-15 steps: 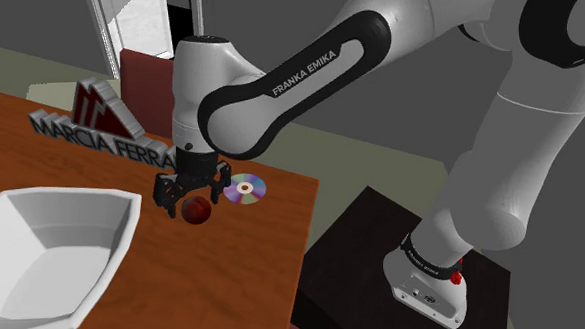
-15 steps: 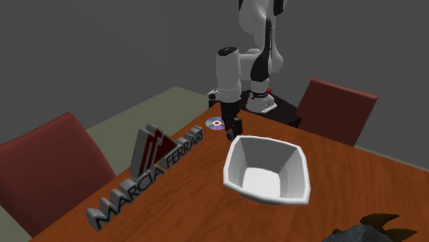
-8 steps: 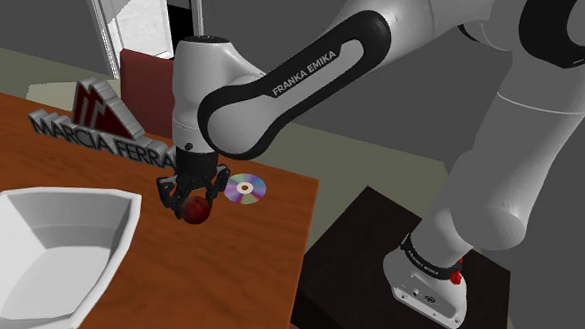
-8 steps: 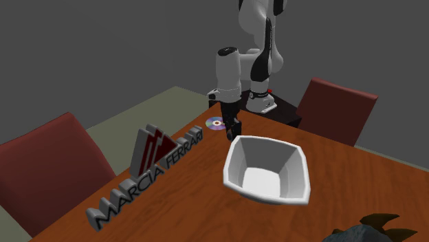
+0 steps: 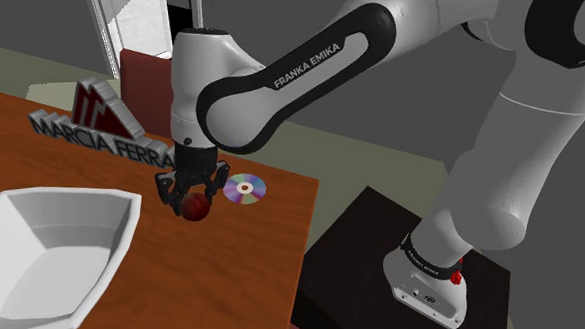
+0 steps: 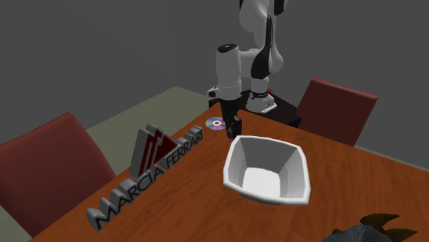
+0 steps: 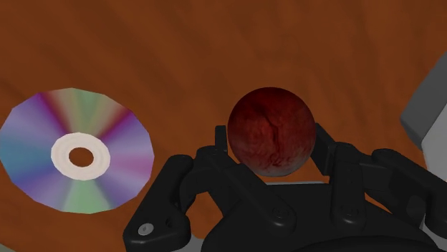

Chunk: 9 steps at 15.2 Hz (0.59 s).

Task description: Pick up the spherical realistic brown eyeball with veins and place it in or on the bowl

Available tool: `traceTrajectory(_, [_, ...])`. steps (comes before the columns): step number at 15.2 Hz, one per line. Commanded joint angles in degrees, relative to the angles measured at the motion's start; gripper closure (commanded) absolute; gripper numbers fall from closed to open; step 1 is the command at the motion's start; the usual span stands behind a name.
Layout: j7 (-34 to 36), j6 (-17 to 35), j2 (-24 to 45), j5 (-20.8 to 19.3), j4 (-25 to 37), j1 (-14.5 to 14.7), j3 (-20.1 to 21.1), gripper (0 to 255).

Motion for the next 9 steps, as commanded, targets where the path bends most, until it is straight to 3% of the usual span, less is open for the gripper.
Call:
traceTrajectory(1, [-0.21,-1.40,-1.04,0.47,0.43,-0.16,0.08,255])
traceTrajectory(9, [-0.55,-7.30,-4.41,1.78,3.21,-0.56,0.18,255])
